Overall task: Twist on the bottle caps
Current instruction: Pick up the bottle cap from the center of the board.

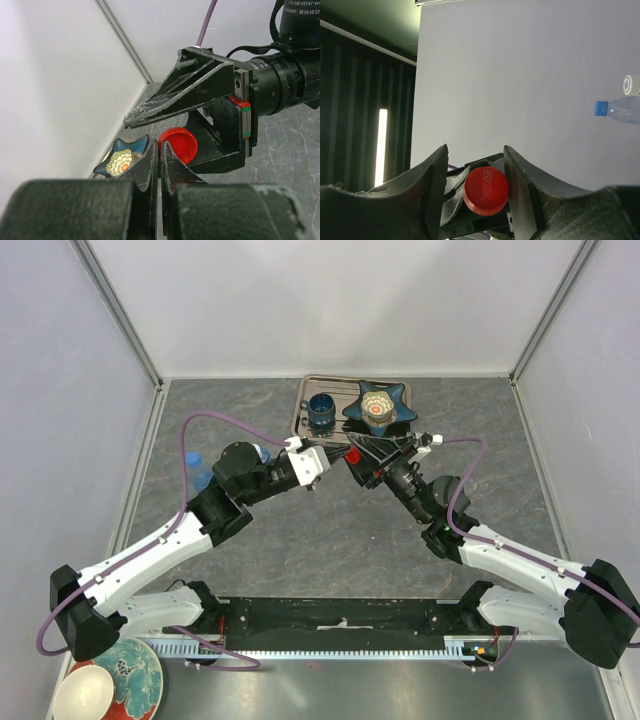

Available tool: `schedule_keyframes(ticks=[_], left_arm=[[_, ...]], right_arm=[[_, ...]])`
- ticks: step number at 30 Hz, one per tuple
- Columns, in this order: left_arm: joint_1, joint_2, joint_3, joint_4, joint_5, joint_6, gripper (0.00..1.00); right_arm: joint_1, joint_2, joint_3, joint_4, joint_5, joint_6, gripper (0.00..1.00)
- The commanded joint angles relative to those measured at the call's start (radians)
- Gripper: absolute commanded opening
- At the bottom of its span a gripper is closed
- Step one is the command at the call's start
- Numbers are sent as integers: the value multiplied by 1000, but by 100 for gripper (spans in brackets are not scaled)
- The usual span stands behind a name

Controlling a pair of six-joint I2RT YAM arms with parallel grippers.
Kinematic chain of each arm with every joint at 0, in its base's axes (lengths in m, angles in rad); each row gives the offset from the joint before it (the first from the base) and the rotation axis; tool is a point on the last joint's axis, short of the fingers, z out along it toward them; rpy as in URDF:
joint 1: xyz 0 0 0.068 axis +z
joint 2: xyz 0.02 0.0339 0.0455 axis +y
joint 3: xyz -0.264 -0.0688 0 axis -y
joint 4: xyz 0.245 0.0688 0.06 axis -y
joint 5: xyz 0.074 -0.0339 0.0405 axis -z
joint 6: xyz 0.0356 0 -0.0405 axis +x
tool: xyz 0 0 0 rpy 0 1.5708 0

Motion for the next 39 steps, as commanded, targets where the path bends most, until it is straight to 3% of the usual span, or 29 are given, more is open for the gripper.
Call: schedule_keyframes(ticks=[1, 13, 18, 26, 27, 28, 30, 31, 34, 39], left_arm=[[-5, -17, -25, 72, -27, 58, 2], [-5, -44, -65, 95, -55, 84, 2], [-5, -52, -74, 86, -53, 80, 2], [-4, -61, -91, 63, -69, 80, 4], [-5, -63, -85, 53, -85, 70, 10], [-4, -63, -77, 43, -110, 58, 30], [-5, -70, -45, 2, -141, 50, 56], [-5, -72, -30, -15, -186, 26, 77], [-2, -96, 25, -85, -236, 21, 92], [10, -127, 62, -151, -305, -60, 99]], right_arm=[[-3, 5, 11, 105, -21, 39, 54], [-3, -38, 4, 64, 3, 9, 47], [-3, -50, 21, 38, 4, -30, 38], [-1, -96, 57, -106, 30, -128, 34], [-4, -102, 58, -139, 36, -149, 33], [-4, -107, 58, -153, 48, -157, 33], [-7, -139, 58, -220, 71, -187, 33], [-9, -154, 60, -252, 87, -227, 33], [-12, -231, 79, -388, 173, -322, 32], [-10, -328, 194, -667, 327, -505, 31]])
